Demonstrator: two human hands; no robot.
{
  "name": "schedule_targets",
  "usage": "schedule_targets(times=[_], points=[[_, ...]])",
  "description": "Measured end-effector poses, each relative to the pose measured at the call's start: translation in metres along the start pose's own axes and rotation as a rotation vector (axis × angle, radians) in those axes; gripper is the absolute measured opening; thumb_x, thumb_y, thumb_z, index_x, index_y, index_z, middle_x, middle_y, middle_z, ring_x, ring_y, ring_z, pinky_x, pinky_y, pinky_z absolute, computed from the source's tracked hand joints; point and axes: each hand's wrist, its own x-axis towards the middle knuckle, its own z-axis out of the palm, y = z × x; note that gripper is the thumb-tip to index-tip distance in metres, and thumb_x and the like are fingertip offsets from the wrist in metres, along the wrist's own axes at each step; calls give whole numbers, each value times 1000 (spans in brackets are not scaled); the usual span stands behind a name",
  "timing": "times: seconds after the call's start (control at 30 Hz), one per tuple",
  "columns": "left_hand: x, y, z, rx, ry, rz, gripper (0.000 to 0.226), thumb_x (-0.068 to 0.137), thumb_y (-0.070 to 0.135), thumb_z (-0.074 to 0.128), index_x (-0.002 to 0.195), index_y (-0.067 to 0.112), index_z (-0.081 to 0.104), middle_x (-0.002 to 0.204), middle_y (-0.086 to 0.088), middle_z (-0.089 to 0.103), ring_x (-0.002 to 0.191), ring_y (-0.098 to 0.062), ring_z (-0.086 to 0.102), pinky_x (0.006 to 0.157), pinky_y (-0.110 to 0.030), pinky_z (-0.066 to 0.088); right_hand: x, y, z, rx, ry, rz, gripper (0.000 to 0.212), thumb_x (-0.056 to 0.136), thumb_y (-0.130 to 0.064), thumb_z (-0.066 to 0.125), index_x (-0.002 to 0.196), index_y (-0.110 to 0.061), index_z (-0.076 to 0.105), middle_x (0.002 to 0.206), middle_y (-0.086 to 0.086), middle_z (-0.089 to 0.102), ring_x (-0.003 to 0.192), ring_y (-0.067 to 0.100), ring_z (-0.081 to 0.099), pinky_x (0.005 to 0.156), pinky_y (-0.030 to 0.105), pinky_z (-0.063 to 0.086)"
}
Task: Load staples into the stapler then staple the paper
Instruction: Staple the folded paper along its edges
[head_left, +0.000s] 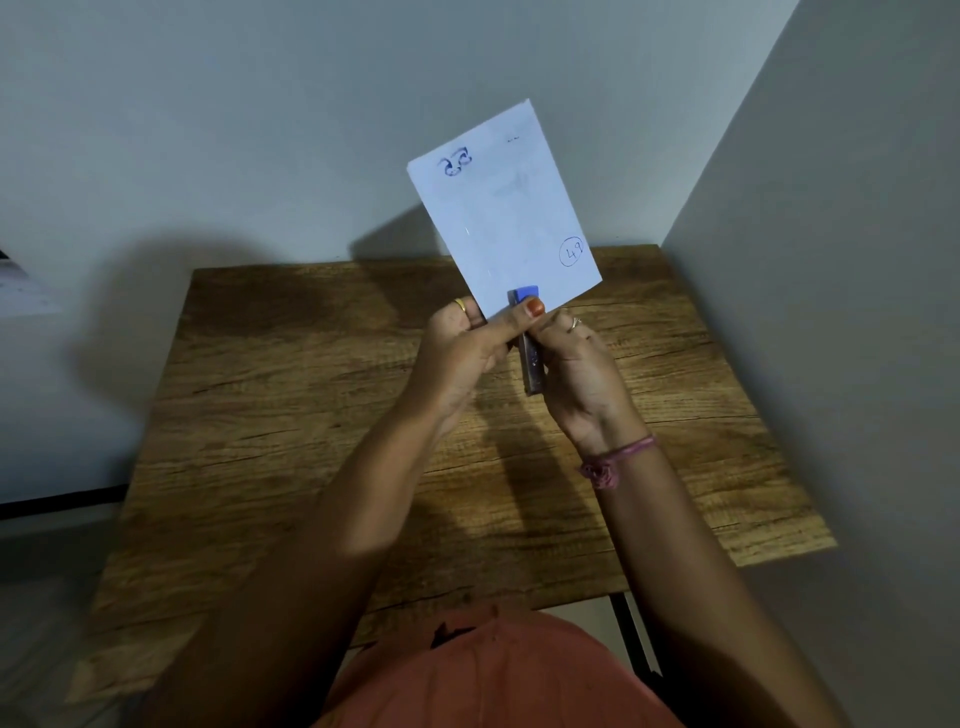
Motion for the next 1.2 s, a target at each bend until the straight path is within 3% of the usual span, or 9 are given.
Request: schedule_targets(times=[0.07, 0.17, 0.27, 0.47, 0.63, 0.83, 1.03, 1.1, 1.2], points=[[2, 1, -5, 21, -51, -28, 14, 80, 16, 71, 93, 15, 74, 100, -5, 73, 102, -29, 53, 95, -47, 36, 2, 0, -3, 9, 2, 13, 9, 89, -10, 59, 90, -12, 67, 88, -2, 71, 84, 9, 66, 79, 25, 51], [1, 0, -11, -11, -119, -57, 16, 93, 7, 55, 107, 11, 63, 103, 2, 73, 107, -15, 63, 100, -34, 46, 4, 1, -4, 13, -1, 34, 9, 89, -14, 62, 94, -12, 69, 90, -1, 72, 88, 10, 65, 81, 25, 51], [1, -3, -9, -44, -57, -47, 20, 95, 0, 48, 107, 10, 60, 104, 2, 72, 104, -12, 66, 98, -34, 48, 5, 3, -4, 9, 4, 48, 9, 88, -17, 64, 93, -13, 69, 91, -1, 72, 87, 11, 66, 83, 28, 50], [0, -7, -8, 69, 133, 57, 18, 92, 6, 57, 101, 19, 67, 101, 3, 74, 103, -19, 67, 90, -37, 54, 2, 5, -4, 1, 25, 77, 7, 88, -18, 65, 88, -11, 65, 73, -6, 70, 66, 4, 65, 57, 18, 52], [1, -4, -8, 94, 223, 126, 12, 88, 7, 64, 95, 16, 67, 90, 3, 76, 92, -19, 71, 81, -36, 58, -1, 6, -2, -25, 41, 72, 6, 88, -16, 65, 86, -10, 64, 69, -6, 69, 63, 3, 64, 56, 18, 50], [2, -3, -13, 118, 300, 133, 11, 87, 6, 65, 96, 13, 67, 92, 1, 75, 88, -17, 72, 72, -30, 59, 0, 6, -8, -155, -11, 89, 11, 83, -25, 68, 83, -14, 64, 74, -7, 67, 71, 6, 62, 66, 23, 48], [5, -5, -31, 169, 361, 105, 25, 86, 10, 67, 110, 5, 65, 107, -8, 72, 93, -17, 71, 77, -36, 59, 7, 14, -37, -210, 31, 72, 12, 89, -16, 62, 98, -11, 68, 66, -12, 69, 60, -2, 62, 49, 14, 46], [5, -5, -36, 158, 360, 89, 25, 86, 8, 66, 111, 3, 65, 108, -10, 71, 95, -19, 71, 80, -39, 58, 17, 25, -51, -328, 112, 76, 18, 89, -16, 64, 103, -4, 68, 71, -4, 70, 64, 5, 63, 54, 18, 49], [5, -6, -41, 141, 336, 53, 23, 87, 7, 65, 110, 3, 65, 108, -9, 71, 95, -19, 70, 82, -39, 58, 38, 49, -72, -643, 311, 32, 26, 81, -15, 73, 103, -1, 69, 95, 12, 70, 88, 19, 63, 81, 31, 51]])
